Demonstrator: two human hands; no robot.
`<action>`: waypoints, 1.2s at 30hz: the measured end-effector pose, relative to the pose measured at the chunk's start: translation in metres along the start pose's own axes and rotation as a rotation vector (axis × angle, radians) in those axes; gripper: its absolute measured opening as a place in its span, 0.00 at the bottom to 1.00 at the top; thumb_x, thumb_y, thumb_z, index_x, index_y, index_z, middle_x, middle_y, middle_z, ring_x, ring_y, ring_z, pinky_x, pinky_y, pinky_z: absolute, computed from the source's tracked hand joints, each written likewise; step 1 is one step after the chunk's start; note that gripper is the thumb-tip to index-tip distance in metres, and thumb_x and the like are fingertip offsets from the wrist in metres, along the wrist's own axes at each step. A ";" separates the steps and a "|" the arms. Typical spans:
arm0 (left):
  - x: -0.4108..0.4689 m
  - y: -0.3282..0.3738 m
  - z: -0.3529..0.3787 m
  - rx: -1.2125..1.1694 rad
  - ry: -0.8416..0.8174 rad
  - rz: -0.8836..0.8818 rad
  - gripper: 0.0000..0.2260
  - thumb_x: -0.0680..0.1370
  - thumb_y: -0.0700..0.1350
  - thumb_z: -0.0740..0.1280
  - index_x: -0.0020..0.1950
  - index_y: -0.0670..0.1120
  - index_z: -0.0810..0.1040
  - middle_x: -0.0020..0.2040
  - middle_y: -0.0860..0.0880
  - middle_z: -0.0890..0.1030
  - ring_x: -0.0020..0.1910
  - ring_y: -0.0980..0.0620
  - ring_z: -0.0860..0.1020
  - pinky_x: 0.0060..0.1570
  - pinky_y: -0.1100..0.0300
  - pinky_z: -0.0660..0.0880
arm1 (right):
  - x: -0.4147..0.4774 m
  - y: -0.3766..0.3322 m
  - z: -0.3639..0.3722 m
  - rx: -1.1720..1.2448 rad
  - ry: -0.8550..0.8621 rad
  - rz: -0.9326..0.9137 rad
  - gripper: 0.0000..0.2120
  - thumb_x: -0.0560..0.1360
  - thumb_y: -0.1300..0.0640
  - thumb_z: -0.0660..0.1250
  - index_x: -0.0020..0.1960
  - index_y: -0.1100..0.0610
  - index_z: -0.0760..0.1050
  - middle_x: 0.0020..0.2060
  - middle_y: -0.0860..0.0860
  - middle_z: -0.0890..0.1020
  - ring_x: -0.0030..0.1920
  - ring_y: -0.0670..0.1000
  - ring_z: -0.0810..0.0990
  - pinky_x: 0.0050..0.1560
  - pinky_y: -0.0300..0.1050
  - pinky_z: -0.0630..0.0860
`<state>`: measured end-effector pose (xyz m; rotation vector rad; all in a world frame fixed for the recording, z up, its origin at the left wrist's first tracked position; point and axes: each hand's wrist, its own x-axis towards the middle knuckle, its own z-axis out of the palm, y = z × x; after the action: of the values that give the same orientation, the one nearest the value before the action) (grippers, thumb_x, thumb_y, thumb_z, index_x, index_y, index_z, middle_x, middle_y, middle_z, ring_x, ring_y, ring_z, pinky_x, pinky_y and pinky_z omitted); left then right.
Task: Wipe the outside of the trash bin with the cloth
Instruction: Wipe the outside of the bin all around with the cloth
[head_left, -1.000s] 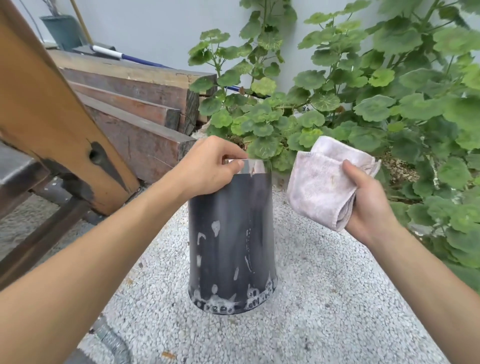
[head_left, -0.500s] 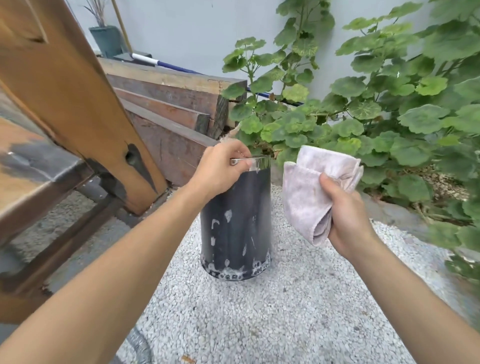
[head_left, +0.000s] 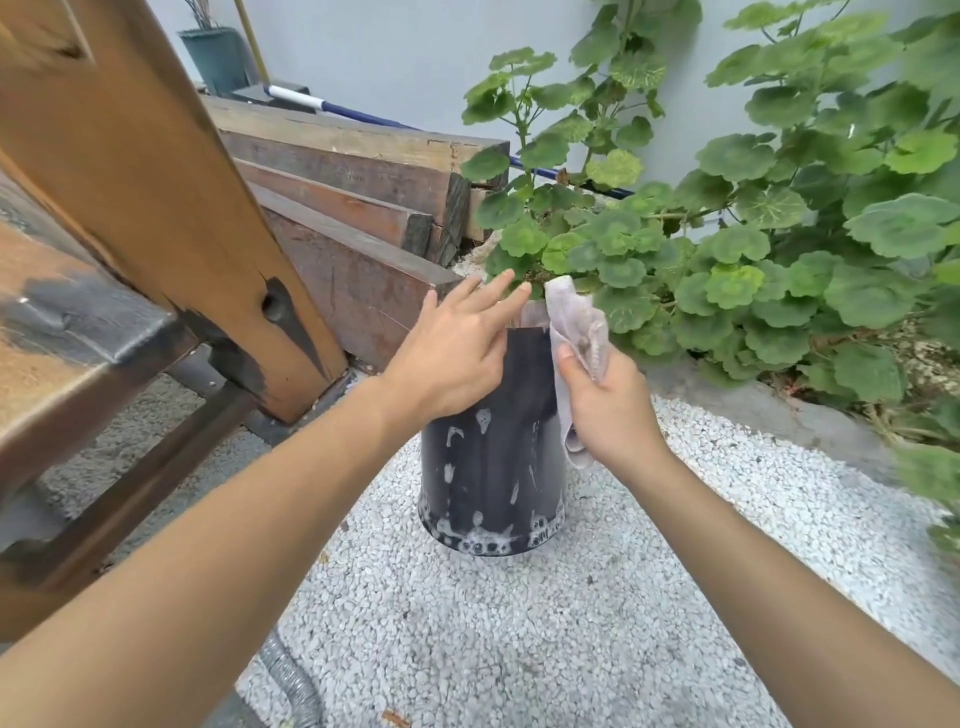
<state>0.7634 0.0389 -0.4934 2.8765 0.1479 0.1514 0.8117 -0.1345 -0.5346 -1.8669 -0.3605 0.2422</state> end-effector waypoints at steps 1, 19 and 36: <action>0.002 -0.003 -0.002 -0.016 -0.034 0.012 0.26 0.83 0.42 0.53 0.81 0.53 0.57 0.82 0.53 0.55 0.81 0.47 0.51 0.76 0.34 0.50 | 0.002 -0.001 0.002 -0.058 -0.025 -0.042 0.12 0.81 0.46 0.61 0.58 0.51 0.77 0.40 0.47 0.82 0.40 0.56 0.81 0.46 0.49 0.79; -0.010 0.004 -0.025 -0.005 -0.121 -0.269 0.33 0.79 0.37 0.52 0.81 0.60 0.51 0.82 0.51 0.54 0.81 0.48 0.51 0.76 0.44 0.58 | -0.002 0.025 0.001 -0.328 -0.438 -0.298 0.35 0.81 0.60 0.62 0.81 0.45 0.48 0.81 0.44 0.45 0.80 0.45 0.42 0.78 0.60 0.55; -0.002 -0.043 0.002 -0.149 0.050 -0.176 0.27 0.82 0.45 0.52 0.79 0.62 0.53 0.81 0.58 0.57 0.77 0.51 0.55 0.68 0.43 0.54 | -0.124 0.095 0.012 -0.543 -0.606 -0.192 0.36 0.81 0.57 0.63 0.79 0.35 0.47 0.77 0.31 0.41 0.77 0.34 0.38 0.77 0.43 0.43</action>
<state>0.7578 0.0797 -0.5063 2.6970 0.3812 0.1915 0.7043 -0.1961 -0.6299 -2.2400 -1.1035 0.6293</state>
